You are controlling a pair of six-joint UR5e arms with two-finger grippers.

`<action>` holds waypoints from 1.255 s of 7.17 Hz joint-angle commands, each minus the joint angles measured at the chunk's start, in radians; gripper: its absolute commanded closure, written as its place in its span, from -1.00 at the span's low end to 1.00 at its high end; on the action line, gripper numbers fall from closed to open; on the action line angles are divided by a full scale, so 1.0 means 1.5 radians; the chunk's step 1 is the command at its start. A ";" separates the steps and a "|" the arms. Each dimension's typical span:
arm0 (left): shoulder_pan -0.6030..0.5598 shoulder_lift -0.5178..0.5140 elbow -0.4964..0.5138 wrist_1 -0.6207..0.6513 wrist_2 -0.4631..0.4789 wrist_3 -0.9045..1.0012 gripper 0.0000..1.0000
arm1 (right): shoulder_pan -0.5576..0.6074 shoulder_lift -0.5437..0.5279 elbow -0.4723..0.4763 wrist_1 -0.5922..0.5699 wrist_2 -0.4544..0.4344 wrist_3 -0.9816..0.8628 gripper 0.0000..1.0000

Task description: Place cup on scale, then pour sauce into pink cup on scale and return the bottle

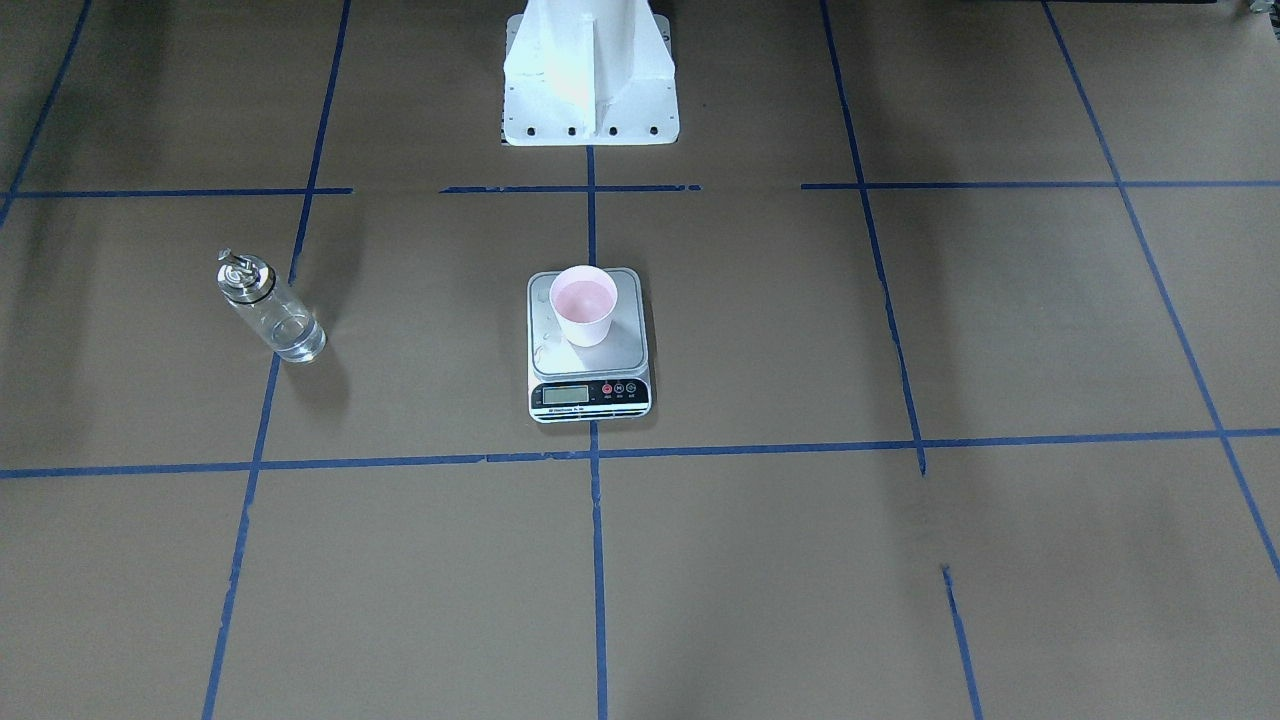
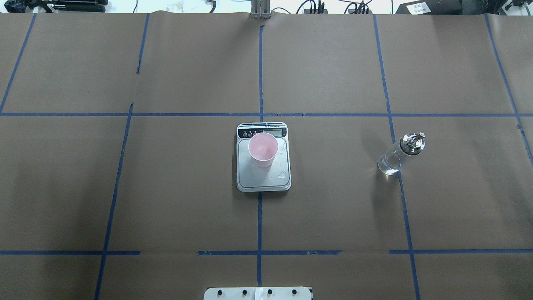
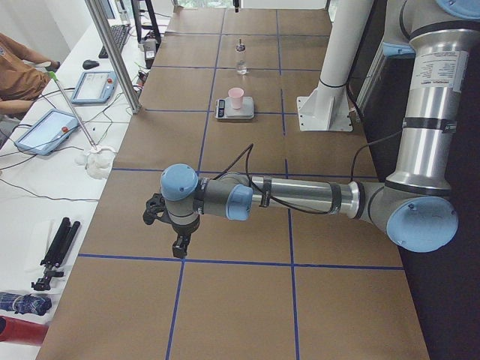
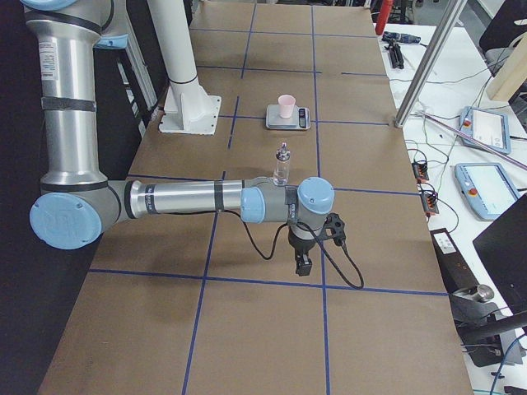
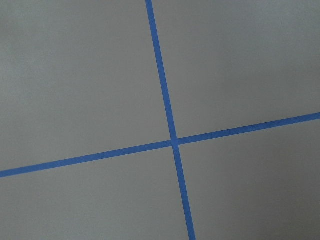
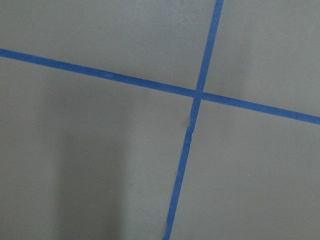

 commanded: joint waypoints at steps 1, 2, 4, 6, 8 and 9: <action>0.000 0.005 -0.009 0.001 -0.002 0.000 -1.00 | 0.000 0.000 0.002 0.000 0.005 -0.001 -1.00; 0.000 0.006 -0.008 0.001 -0.002 0.000 -1.00 | 0.000 0.001 0.003 0.000 0.006 -0.001 -1.00; 0.000 0.006 -0.007 0.001 0.000 -0.001 -1.00 | 0.000 0.001 0.011 -0.002 0.006 0.000 -1.00; 0.001 0.006 -0.006 0.001 0.000 -0.002 -1.00 | 0.001 0.000 0.013 -0.002 0.005 0.000 -1.00; 0.001 0.006 -0.003 0.001 0.001 -0.002 -1.00 | 0.000 0.000 0.013 -0.001 0.004 -0.001 -1.00; 0.002 0.006 -0.003 0.001 0.001 -0.002 -1.00 | 0.000 0.000 0.014 -0.001 0.005 -0.001 -1.00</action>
